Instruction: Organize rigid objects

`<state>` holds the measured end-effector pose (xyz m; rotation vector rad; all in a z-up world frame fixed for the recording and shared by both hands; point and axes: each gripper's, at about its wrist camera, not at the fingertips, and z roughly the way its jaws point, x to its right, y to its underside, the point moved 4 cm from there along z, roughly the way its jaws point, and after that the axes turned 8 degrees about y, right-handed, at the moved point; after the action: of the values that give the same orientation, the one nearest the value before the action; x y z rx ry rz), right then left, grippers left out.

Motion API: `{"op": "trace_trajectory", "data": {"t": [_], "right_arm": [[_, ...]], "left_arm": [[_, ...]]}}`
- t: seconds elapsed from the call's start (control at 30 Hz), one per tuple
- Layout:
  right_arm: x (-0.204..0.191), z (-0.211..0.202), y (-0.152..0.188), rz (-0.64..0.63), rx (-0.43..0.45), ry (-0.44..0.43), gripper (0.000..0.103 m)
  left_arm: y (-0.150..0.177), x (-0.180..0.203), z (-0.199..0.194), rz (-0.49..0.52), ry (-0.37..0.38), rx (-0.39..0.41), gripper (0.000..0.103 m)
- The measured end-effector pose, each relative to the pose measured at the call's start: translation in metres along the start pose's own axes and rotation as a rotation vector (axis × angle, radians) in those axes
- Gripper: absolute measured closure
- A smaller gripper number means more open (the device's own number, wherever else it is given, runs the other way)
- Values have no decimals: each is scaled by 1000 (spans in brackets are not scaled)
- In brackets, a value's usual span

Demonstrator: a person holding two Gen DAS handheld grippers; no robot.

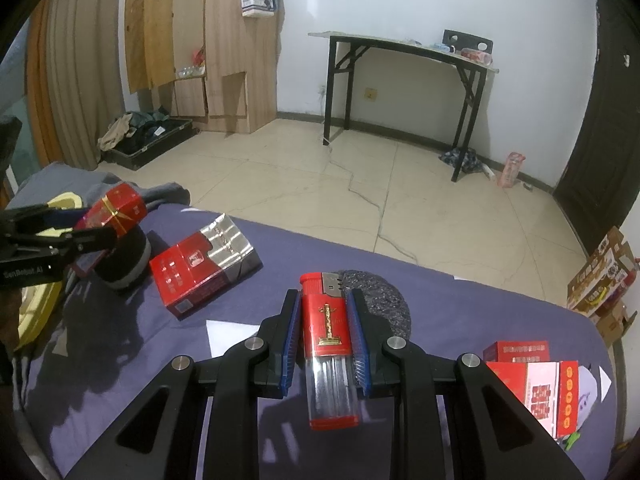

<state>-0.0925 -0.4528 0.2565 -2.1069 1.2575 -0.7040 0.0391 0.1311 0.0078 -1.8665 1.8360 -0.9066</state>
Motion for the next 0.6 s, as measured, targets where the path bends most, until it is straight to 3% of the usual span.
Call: {"op": "trace_trajectory", "data": {"t": [0.6], "right_arm": [[0,-3,-1,7,15,-5,80]], "left_arm": [[-7,-3,-14,-45,46,62,45]]}}
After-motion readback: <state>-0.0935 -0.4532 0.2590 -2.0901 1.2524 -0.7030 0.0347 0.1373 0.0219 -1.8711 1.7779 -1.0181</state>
